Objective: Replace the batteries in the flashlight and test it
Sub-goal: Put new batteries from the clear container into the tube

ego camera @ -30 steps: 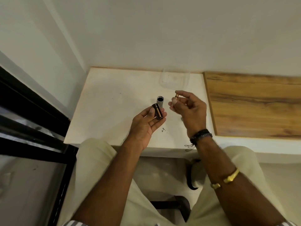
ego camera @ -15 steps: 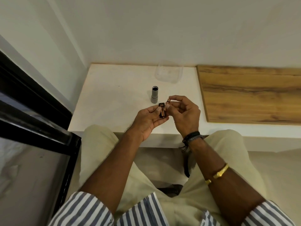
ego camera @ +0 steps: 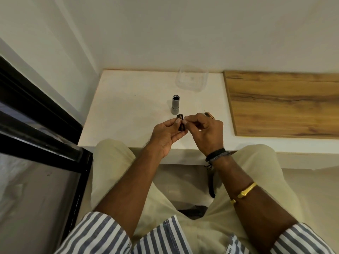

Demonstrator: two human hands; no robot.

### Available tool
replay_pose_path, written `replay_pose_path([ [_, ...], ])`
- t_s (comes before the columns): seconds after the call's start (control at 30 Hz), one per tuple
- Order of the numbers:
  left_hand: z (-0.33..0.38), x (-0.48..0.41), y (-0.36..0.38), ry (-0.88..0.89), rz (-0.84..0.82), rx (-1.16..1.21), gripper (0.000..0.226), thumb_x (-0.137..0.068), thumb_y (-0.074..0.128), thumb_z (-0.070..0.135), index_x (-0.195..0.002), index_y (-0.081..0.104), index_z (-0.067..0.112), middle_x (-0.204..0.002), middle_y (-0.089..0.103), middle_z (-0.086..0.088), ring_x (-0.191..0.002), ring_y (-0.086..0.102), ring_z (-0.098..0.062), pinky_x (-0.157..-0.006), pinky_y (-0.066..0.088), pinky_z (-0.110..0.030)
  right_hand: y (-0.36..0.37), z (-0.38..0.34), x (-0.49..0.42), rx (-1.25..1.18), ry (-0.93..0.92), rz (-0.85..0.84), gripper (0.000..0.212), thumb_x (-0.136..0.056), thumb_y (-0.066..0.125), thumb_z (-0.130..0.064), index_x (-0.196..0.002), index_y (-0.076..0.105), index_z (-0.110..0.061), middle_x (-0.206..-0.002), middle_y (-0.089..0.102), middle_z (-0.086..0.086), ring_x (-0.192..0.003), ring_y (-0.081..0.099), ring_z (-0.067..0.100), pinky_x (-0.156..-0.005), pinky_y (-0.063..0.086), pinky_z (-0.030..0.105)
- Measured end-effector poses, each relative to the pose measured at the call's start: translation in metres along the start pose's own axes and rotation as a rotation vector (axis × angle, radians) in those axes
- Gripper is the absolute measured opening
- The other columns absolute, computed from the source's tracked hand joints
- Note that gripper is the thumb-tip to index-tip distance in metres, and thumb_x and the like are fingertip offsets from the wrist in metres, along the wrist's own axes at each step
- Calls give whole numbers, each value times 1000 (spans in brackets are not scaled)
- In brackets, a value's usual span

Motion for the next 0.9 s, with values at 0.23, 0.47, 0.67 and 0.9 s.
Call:
replay_pose_path([
  [0.23,0,-2,-1,-4,30,-12,24,-97,60,9,-117,66,-1,-107,75,-15,-98,74,-26,-81,61,-32,9,11,-2,-118,158,-126,9,-78,85,-4,-84,79,-6,-84,74,-3,-80,67,-5,-73,51,7],
  [0.47,-1,-1,0,-43,3,-63,29,-96,61,10,-123,63,-2,-111,74,-16,-99,73,-29,-84,61,-37,11,30,-3,-297,389,-241,18,-73,88,-4,-88,79,-2,-85,77,8,-81,73,9,-78,58,18],
  [0.67,-4,0,2,-51,-56,-145,29,-94,63,5,-122,64,-4,-115,72,-18,-102,72,-32,-81,61,-36,13,47,0,-560,670,-316,18,-70,83,10,-81,76,-2,-73,77,1,-77,74,15,-82,58,30],
  [0.9,1,-4,4,13,-70,-223,26,-97,57,-1,-121,66,3,-115,73,-13,-105,72,-25,-86,60,-33,9,45,-2,-363,521,-233,53,-70,89,-1,-112,68,-26,-100,72,2,-82,73,18,-79,63,33],
])
Point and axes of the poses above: each hand's wrist, its own x-axis away from the middle knuckle, its own y-axis out of the palm, z = x × y, the point moved 5 cm from there along -x, towards the middle knuckle
